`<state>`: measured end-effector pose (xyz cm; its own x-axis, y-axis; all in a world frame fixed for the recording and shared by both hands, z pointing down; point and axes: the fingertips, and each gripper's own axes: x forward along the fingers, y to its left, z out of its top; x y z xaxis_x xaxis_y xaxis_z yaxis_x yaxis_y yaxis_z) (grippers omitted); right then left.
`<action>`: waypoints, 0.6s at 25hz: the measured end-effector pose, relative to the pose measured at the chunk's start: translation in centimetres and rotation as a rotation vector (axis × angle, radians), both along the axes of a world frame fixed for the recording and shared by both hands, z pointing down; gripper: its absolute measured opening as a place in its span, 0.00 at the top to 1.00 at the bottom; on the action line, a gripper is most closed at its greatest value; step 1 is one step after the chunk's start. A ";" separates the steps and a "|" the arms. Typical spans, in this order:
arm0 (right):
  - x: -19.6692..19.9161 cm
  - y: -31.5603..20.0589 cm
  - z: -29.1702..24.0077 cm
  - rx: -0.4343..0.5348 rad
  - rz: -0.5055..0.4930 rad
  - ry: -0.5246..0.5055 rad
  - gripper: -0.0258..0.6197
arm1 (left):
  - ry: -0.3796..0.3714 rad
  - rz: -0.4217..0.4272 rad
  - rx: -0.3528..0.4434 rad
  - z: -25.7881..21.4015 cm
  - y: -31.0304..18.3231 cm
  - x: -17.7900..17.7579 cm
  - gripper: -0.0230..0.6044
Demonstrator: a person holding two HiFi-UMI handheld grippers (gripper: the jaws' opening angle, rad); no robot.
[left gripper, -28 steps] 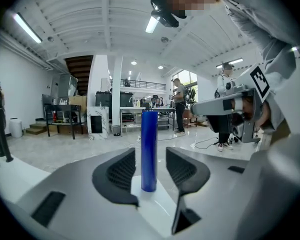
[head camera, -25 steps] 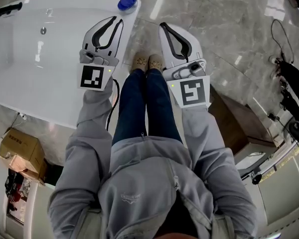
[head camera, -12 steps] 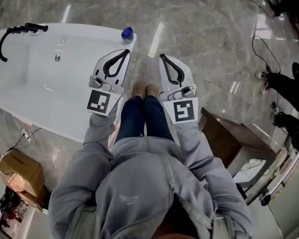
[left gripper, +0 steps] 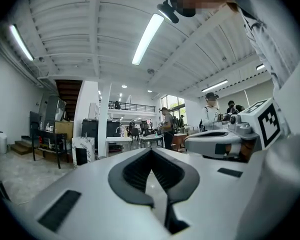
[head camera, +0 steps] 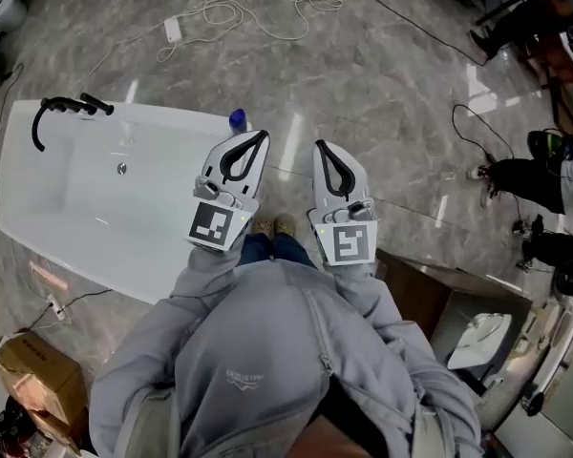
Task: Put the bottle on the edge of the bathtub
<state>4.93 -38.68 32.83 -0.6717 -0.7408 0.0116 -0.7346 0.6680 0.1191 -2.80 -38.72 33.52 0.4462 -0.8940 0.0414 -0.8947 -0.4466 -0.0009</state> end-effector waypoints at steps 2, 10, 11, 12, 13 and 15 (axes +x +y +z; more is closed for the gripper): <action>1.0 0.6 -1.1 0.004 0.037 0.005 0.96 | 0.012 0.001 0.013 -1.7 0.4 0.9 0.95; 7.3 1.5 -5.1 0.003 0.228 -0.012 0.96 | 0.020 -0.005 0.049 -6.1 1.5 5.4 0.95; 7.7 1.7 -5.4 0.014 0.233 -0.018 0.96 | 0.021 -0.008 0.046 -6.2 1.7 5.7 0.95; 8.0 1.7 -5.5 0.020 0.237 -0.021 0.96 | 0.024 -0.010 0.043 -6.2 1.9 6.0 0.95; 8.4 1.8 -5.6 0.022 0.246 -0.019 0.96 | 0.025 -0.012 0.038 -6.1 2.0 6.3 0.95; 9.1 1.7 -5.5 0.011 0.269 -0.008 0.96 | 0.018 -0.012 0.032 -5.9 2.2 6.8 0.95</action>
<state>13.99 -36.96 27.31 -0.4503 -0.8929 -0.0025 -0.8867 0.4468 0.1187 3.96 -36.56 27.60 0.4357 -0.9001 0.0049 -0.9001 -0.4357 0.0014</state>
